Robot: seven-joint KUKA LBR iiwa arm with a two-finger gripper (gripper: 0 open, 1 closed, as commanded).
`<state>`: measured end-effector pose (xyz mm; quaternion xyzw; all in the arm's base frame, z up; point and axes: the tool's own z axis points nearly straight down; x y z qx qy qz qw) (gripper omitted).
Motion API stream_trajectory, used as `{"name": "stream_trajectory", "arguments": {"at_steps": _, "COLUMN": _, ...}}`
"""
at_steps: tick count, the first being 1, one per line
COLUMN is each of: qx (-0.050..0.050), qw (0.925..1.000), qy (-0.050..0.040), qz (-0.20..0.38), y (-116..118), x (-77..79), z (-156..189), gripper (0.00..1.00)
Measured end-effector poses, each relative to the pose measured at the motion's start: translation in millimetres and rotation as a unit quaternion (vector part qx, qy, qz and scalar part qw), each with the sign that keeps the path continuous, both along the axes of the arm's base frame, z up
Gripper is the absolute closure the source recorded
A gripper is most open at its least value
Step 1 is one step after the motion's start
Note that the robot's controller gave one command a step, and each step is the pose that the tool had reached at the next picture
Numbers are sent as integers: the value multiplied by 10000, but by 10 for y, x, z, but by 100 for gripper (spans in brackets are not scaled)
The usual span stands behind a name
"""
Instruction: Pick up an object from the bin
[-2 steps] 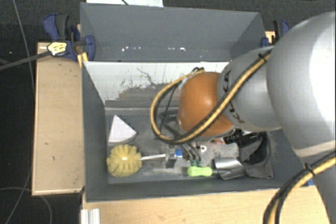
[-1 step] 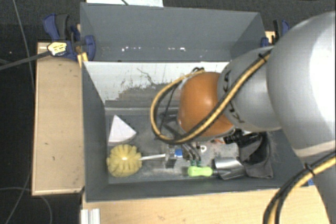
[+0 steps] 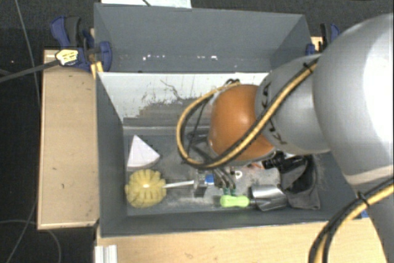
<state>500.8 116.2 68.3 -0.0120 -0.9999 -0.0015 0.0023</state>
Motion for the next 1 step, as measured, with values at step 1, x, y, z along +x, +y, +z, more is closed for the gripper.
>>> {"name": "stream_trajectory", "arguments": {"at_steps": 1, "qx": -3, "qw": 10000, "qy": 16, "qz": -9, "y": -3, "x": -12, "z": 47, "gripper": 100}}
